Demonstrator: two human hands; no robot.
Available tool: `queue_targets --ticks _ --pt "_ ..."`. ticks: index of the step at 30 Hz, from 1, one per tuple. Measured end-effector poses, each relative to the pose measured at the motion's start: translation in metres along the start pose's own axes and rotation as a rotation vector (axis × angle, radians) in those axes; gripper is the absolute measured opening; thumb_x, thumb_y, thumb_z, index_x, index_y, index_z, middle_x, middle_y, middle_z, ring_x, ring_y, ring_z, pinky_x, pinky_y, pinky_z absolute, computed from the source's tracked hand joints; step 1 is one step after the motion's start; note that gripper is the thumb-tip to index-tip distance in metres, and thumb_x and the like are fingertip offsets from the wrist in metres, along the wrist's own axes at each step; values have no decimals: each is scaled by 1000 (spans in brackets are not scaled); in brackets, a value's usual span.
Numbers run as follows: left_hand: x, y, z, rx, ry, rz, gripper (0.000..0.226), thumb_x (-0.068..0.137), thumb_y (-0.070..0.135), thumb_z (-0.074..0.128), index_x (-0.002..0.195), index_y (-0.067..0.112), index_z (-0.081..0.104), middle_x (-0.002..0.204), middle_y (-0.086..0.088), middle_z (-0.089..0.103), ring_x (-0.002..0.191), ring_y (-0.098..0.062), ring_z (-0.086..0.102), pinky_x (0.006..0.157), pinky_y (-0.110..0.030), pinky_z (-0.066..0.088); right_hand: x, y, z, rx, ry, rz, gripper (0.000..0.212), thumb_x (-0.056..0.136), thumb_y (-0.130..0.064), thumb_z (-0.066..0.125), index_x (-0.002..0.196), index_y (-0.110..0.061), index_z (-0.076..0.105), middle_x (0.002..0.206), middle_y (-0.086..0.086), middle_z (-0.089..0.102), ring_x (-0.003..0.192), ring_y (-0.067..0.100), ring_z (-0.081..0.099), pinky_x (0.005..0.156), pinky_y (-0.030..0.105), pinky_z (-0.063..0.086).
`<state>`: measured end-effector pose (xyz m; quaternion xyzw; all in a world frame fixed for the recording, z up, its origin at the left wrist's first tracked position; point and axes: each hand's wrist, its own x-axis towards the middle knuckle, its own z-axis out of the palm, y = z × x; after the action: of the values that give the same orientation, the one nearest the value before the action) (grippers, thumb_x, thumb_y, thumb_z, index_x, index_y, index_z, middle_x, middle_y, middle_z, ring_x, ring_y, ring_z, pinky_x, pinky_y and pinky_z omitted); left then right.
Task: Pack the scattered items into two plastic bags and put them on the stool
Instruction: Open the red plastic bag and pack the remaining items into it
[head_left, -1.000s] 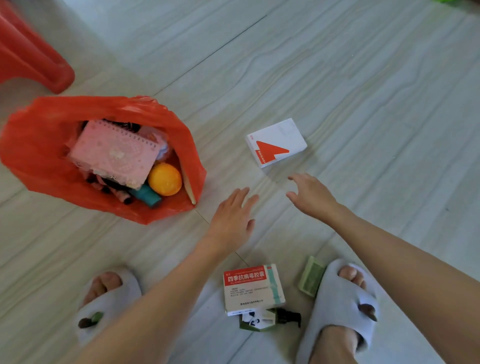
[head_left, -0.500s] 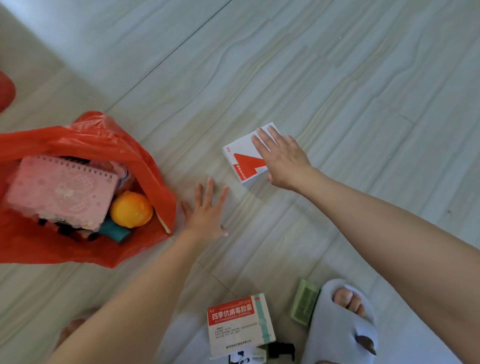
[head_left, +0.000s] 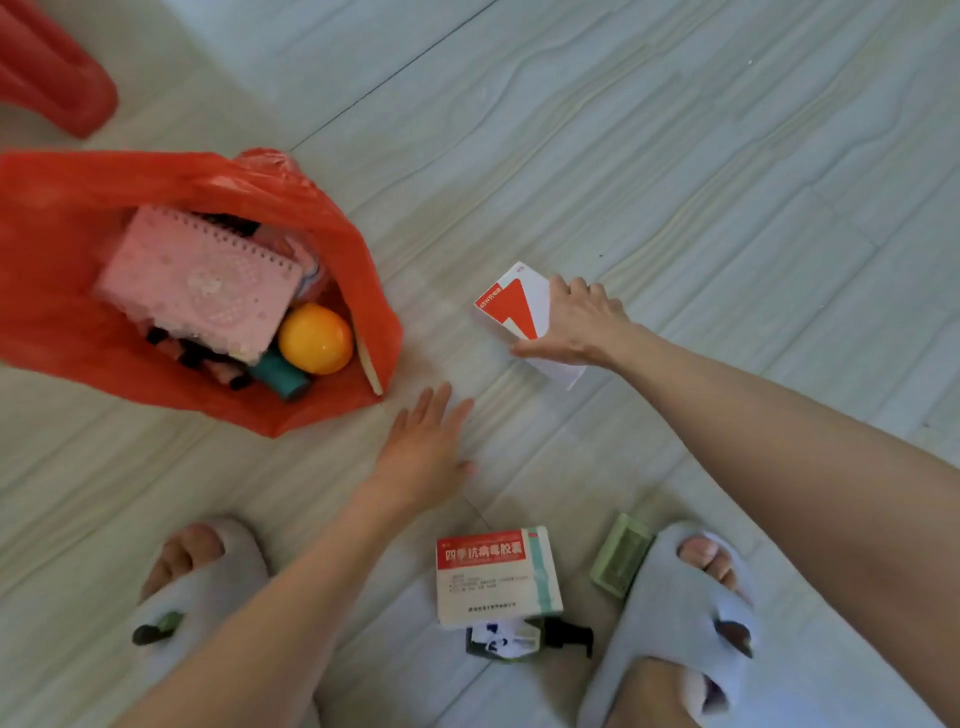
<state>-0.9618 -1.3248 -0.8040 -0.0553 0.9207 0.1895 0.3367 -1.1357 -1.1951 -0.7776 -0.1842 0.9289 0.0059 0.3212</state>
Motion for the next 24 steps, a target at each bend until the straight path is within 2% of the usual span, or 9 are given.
queue_targets --ticks 3,7,11,16,18,20,22,24 --pt "-39 7 24 -93 -39 45 84 85 48 55 147 26 4 157 -4 -6 144 -22 -5 117 -41 6 -31 -4 8 -43 59 -18 98 69 -69 58 137 -8 23 135 16 39 124 34 35 96 45 33" --pt "-82 24 63 -82 -130 159 101 72 61 61 147 25 4 156 -2 4 143 -21 5 115 -40 10 -71 -10 18 -77 117 -26 101 68 -72 56 139 -9 21 135 16 38 124 33 35 96 46 33" --pt "-100 33 92 18 -39 159 94 73 51 63 146 25 9 145 0 26 131 -22 29 105 -35 26 -100 -13 34 -107 137 -47 103 67 -74 56 139 -9 22 135 16 39 124 33 36 96 46 34" --pt "-101 29 90 20 -33 81 91 73 48 63 145 26 12 132 -6 38 118 -25 39 96 -38 36 -116 -18 47 -104 55 -68 100 67 -76 55 139 -13 24 135 15 39 124 33 36 98 48 34" --pt "-103 19 69 -93 -12 47 89 72 50 64 143 28 15 129 -5 40 114 -23 41 95 -37 38 -117 -23 39 43 -12 -40 94 66 -74 57 134 -15 33 128 12 46 119 30 41 95 44 37" --pt "-105 1 40 -286 50 -22 86 72 50 67 142 29 21 127 -4 44 112 -21 44 92 -34 41 -118 -33 21 339 -160 -32 80 69 -68 59 125 -13 44 113 6 56 102 23 53 83 36 44" --pt "-110 -20 7 -521 187 -109 81 72 46 71 138 25 30 120 -1 48 103 -18 51 82 -31 48 -120 -50 -2 597 -326 -89 59 78 -61 56 113 -14 53 97 1 60 85 18 57 76 32 45" --pt "-117 -36 -21 -715 408 -203 72 73 44 72 131 19 38 111 2 49 87 -12 54 65 -27 51 -119 -71 -19 745 -386 -117 40 82 -58 53 98 -22 55 90 -2 60 82 15 58 80 32 47"
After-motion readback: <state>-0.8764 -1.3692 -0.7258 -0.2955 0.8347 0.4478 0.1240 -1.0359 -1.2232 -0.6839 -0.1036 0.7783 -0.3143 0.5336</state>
